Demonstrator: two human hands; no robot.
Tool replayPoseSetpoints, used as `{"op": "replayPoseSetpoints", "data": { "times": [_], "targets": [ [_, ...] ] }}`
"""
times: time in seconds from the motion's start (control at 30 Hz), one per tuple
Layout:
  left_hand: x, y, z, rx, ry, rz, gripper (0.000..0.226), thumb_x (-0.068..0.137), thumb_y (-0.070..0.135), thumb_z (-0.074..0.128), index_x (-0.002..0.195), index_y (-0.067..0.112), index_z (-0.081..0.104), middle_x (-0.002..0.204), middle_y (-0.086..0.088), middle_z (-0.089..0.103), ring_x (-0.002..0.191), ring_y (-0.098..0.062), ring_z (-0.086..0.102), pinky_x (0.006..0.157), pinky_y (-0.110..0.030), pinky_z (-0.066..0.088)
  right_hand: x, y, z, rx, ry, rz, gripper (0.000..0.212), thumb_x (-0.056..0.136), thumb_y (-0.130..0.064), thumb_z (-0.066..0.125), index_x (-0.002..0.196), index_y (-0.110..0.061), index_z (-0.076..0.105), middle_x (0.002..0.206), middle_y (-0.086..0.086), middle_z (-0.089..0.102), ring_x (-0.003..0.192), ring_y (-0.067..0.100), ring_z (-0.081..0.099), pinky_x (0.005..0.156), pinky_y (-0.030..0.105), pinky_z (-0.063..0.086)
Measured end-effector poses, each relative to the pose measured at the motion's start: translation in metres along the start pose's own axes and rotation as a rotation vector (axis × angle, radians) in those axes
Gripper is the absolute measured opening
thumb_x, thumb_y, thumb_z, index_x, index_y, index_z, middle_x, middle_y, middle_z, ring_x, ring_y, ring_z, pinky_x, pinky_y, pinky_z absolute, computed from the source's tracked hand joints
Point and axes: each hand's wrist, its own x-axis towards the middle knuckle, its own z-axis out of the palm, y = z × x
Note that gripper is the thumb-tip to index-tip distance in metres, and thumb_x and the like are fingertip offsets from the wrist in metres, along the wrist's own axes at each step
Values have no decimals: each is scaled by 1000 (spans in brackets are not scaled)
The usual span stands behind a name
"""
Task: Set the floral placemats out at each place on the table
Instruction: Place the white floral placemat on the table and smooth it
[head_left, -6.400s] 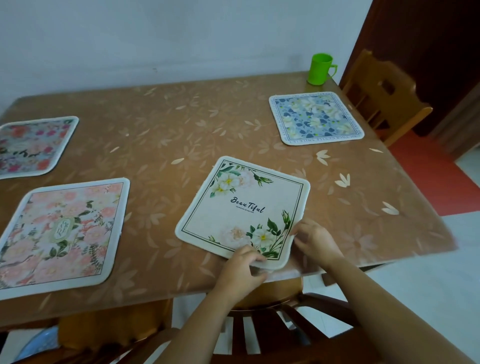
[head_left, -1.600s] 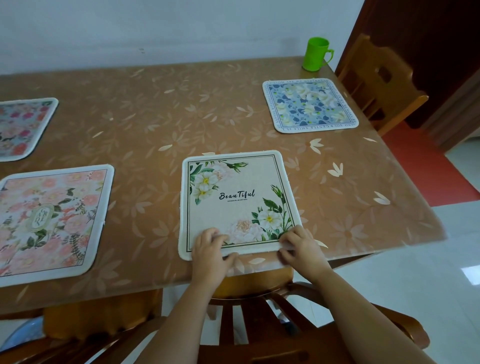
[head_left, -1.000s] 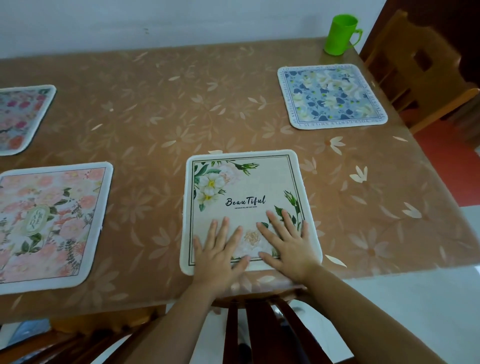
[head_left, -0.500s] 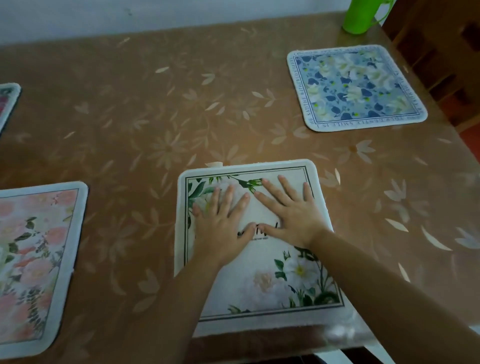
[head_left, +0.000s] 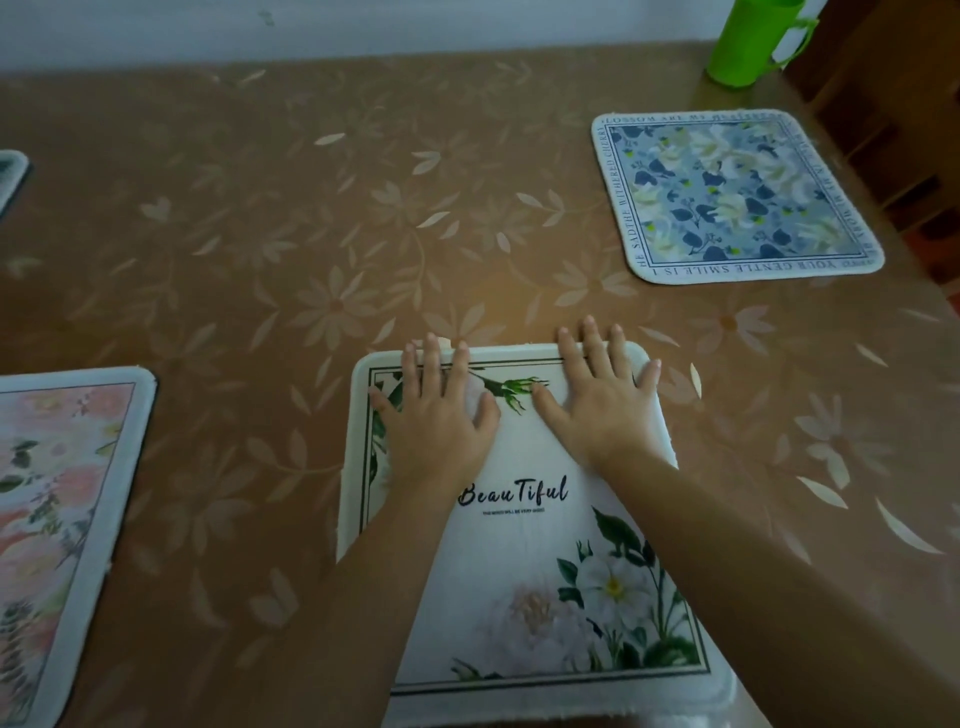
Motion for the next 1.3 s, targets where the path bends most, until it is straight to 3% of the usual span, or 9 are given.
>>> {"op": "replayPoseSetpoints", "data": {
  "times": [0.17,0.53,0.67,0.8,0.97,1.1,1.2,1.3],
  "targets": [
    [-23,-3,-3,-23,-1,-97,63,87,51,27,143,31,7,155,-3,-1,140,-26,-6,107,-62,2,-26,2,2,32,0,71,67,87,-59,16,142,-26,-3,155,6,-7,140,28,-11,110,59,6],
    [-115,-17,-8,22,-44,-10,64,85,54,21,143,32,1,155,-5,-3,140,-26,-8,107,-60,3,-117,12,13,104,10,31,67,86,-60,15,142,-30,-5,155,2,-8,140,23,-16,112,52,0],
    [-149,-18,-10,43,-56,28,65,86,54,21,143,31,1,155,-6,-4,140,-27,-9,107,-61,5,-153,11,13,80,9,59,67,87,-57,21,143,-27,-2,155,2,-6,140,24,-13,112,53,4],
    [-174,-17,-9,92,-76,37,66,85,57,17,143,31,1,151,-3,-13,140,-28,-11,107,-61,5,-180,1,14,60,-12,102,73,81,-62,9,144,-25,0,155,4,-4,140,27,-12,112,53,4],
    [-200,-10,-21,83,-75,82,63,82,51,26,138,24,34,148,-13,28,135,-38,24,97,-68,26,-213,-15,23,89,15,113,73,81,-62,14,144,-25,6,155,6,4,139,27,-8,110,58,8],
    [-209,-12,-27,108,-109,124,62,83,52,26,138,24,34,147,-14,31,134,-39,26,96,-67,29,-226,-22,17,58,1,44,72,83,-61,21,142,-20,20,151,12,22,137,41,14,102,66,20],
    [-216,-15,-27,98,-141,168,62,83,53,28,137,25,35,146,-13,33,133,-38,27,96,-67,30,-232,-13,15,49,-20,-120,72,81,-65,28,141,-26,23,151,7,22,136,40,16,100,67,19],
    [-217,-17,-25,96,-150,190,64,82,58,31,137,26,36,146,-13,34,133,-38,27,95,-66,31,-231,-2,11,34,-38,-238,68,81,-66,28,138,-29,30,147,5,31,134,38,25,98,67,27]
  ]
}}
